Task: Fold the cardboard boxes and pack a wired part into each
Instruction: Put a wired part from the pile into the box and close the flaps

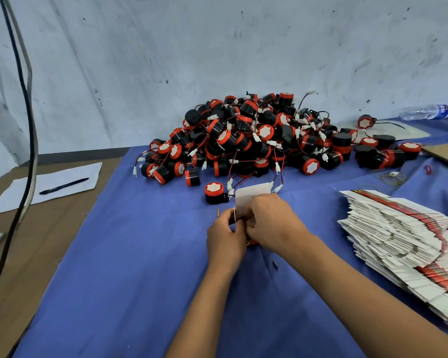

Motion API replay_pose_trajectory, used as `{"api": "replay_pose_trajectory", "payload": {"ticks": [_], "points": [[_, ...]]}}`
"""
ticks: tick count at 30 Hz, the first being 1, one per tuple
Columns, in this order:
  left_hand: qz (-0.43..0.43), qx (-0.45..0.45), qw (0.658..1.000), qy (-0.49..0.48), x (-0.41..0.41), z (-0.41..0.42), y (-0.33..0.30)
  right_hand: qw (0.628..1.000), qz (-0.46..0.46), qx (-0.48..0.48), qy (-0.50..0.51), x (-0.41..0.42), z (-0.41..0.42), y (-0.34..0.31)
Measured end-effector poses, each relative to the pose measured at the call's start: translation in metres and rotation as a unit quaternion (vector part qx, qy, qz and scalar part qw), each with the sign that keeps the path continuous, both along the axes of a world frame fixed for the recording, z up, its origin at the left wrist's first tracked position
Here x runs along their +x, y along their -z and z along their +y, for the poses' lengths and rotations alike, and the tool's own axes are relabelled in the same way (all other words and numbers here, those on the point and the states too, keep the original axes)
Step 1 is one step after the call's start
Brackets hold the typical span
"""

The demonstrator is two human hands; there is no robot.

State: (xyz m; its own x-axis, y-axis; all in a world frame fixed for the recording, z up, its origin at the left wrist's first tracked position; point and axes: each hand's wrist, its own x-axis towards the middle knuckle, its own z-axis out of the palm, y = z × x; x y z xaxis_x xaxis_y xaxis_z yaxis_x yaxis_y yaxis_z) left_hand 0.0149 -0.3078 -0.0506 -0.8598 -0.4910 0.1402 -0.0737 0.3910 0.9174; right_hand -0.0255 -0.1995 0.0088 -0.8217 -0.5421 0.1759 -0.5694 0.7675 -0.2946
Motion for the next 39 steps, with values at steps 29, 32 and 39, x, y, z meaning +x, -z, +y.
{"api": "replay_pose_trajectory", "payload": {"ticks": [29,32,39], "points": [[0.028,0.200,0.970,0.138,0.015,-0.006,-0.007,0.841,-0.278,-0.464,0.015,-0.019,0.042,0.063],[-0.001,0.241,0.963,0.124,0.018,-0.016,-0.003,0.857,-0.225,-0.463,0.022,-0.023,0.040,0.068],[0.063,0.089,0.993,0.044,0.013,-0.005,0.009,0.891,-0.136,-0.430,-0.056,-0.018,0.040,0.073]]}}
